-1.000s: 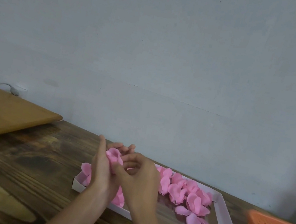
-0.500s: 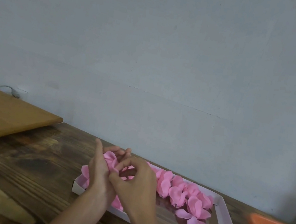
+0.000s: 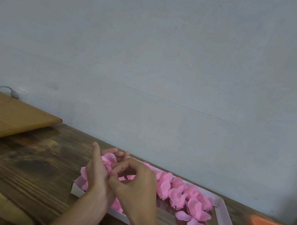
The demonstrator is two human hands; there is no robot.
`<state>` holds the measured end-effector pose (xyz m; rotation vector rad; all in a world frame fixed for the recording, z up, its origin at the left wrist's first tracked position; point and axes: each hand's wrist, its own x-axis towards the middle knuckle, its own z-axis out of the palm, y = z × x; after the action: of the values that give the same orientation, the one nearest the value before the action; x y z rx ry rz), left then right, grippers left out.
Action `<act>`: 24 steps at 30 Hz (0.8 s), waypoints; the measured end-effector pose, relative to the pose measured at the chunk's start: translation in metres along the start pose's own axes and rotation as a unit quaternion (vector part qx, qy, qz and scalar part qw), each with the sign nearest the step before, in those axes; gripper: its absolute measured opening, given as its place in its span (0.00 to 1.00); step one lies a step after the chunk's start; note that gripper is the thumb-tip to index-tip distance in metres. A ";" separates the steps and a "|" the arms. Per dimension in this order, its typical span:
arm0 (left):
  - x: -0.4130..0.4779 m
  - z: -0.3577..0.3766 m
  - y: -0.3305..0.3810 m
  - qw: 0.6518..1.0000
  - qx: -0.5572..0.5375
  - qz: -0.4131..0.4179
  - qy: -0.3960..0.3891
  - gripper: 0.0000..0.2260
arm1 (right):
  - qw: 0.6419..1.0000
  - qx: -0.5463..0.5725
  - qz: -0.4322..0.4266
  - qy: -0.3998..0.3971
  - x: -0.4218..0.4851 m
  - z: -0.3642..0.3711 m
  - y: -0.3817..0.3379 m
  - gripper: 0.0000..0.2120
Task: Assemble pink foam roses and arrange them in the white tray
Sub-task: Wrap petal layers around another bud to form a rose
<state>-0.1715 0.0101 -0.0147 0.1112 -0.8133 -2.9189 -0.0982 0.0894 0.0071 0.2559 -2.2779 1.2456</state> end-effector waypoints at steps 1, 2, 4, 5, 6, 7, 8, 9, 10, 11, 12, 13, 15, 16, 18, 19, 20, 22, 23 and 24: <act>0.000 0.000 0.000 1.000 -0.002 0.002 -0.002 0.31 | 1.000 -0.001 -0.003 0.001 0.001 0.000 0.001 0.06; -0.001 0.000 0.000 1.000 -0.002 0.002 -0.005 0.31 | 1.000 -0.002 -0.005 0.001 0.001 -0.001 0.002 0.06; -0.003 0.002 0.000 1.000 0.003 -0.003 -0.011 0.31 | 1.000 -0.005 -0.006 0.007 0.002 -0.001 0.003 0.05; -0.004 0.003 0.001 1.000 0.008 -0.008 -0.015 0.31 | 1.000 -0.005 -0.005 0.015 0.002 0.000 0.004 0.04; -0.005 0.005 0.001 1.000 0.012 -0.014 -0.020 0.31 | 1.000 0.000 -0.002 0.026 0.002 0.000 0.004 0.04; -0.007 0.006 0.000 0.999 0.015 -0.022 -0.028 0.31 | 0.999 0.007 0.001 0.041 0.002 0.001 0.005 0.04; -0.010 0.007 0.000 0.999 0.018 -0.032 -0.037 0.31 | 0.998 0.014 0.005 0.059 0.002 0.002 0.005 0.05; -0.012 0.008 0.000 0.998 0.021 -0.041 -0.045 0.31 | 0.997 0.019 0.010 0.077 0.002 0.003 0.005 0.06; -0.014 0.008 -0.001 0.997 0.022 -0.052 -0.050 0.29 | 0.996 0.023 0.015 0.089 0.002 0.004 0.006 0.06; -0.015 0.007 -0.002 0.996 0.021 -0.062 -0.053 0.27 | 0.995 0.030 0.020 0.094 0.003 0.004 0.006 0.06; -0.016 0.007 -0.003 0.996 0.021 -0.071 -0.056 0.26 | 0.995 0.040 0.025 0.092 0.003 0.004 0.005 0.07; -0.016 0.006 -0.004 0.995 0.020 -0.077 -0.058 0.25 | 0.995 0.053 0.030 0.085 0.003 0.003 0.005 0.08; -0.014 0.005 -0.005 0.995 0.017 -0.083 -0.058 0.23 | 0.995 0.068 0.033 0.066 0.004 0.001 0.005 0.10; -0.012 0.005 -0.005 0.995 0.015 -0.083 -0.058 0.23 | 0.996 0.069 0.032 0.055 0.005 -0.001 0.005 0.11; -0.010 0.005 -0.002 0.995 0.020 -0.077 -0.057 0.22 | 0.997 0.066 0.025 0.018 0.006 -0.005 0.006 0.12; -0.008 0.005 -0.001 0.995 0.029 -0.071 -0.058 0.22 | 0.998 0.055 0.020 -0.001 0.007 -0.006 0.007 0.12; -0.007 0.005 0.000 0.995 0.037 -0.068 -0.060 0.21 | 0.999 0.039 0.012 -0.016 0.008 -0.008 0.008 0.12; -0.006 0.006 0.002 0.994 0.052 -0.070 -0.063 0.21 | 1.000 0.006 -0.007 -0.030 0.009 -0.013 0.009 0.13; -0.006 0.007 0.003 0.994 0.066 -0.070 -0.061 0.21 | 0.999 -0.008 -0.020 -0.037 0.010 -0.016 0.009 0.14; -0.004 0.006 0.002 0.993 0.080 -0.068 -0.061 0.21 | 0.998 -0.023 -0.033 -0.048 0.011 -0.020 0.009 0.15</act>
<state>-0.1676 0.0122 -0.0082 0.0012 -1.1005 -3.0073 -0.1043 0.1113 0.0156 0.3777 -2.3559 1.1705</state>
